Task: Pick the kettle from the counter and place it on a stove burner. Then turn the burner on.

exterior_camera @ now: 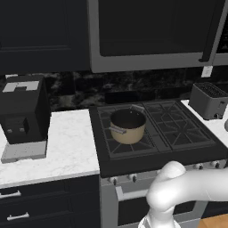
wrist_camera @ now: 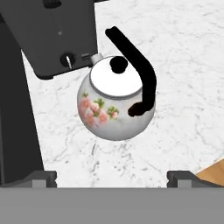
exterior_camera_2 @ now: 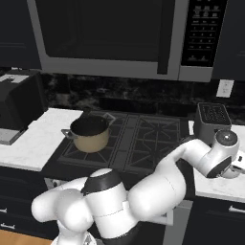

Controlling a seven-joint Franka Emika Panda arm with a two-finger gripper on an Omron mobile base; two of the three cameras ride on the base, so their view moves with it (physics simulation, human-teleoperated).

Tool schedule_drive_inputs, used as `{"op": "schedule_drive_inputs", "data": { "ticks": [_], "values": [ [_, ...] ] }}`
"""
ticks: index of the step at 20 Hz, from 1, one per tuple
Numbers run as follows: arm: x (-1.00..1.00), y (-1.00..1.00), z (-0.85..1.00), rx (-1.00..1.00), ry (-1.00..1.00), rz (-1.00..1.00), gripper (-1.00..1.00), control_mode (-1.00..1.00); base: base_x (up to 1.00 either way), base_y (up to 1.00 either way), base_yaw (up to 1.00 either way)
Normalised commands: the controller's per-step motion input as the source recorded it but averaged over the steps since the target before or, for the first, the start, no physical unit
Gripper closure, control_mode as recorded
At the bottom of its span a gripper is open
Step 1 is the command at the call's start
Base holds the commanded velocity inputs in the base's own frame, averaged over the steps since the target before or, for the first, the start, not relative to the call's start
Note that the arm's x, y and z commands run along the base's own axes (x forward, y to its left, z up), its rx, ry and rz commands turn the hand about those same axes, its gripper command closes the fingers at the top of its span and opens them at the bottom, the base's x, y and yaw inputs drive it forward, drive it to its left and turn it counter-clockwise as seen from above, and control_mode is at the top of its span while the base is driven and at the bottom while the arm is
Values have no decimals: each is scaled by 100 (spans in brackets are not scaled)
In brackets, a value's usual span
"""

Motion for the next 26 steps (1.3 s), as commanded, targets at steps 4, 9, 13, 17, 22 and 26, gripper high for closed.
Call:
{"op": "schedule_drive_inputs", "data": {
  "ticks": [4,9,13,17,22,26],
  "values": [
    [13,-28,-22,0,-3,5,-100,-100,0,0,0],
    [21,-25,-14,0,0,4,-100,-100,0,0,0],
    [22,-25,-14,0,0,3,-100,-100,0,0,0],
    [24,-25,-6,0,-4,2,-100,-100,0,0,0],
    [25,-21,0,0,-8,1,-100,-100,0,0,0],
    [25,-13,-4,0,-4,1,-100,-100,0,0,0]
  ]
}}
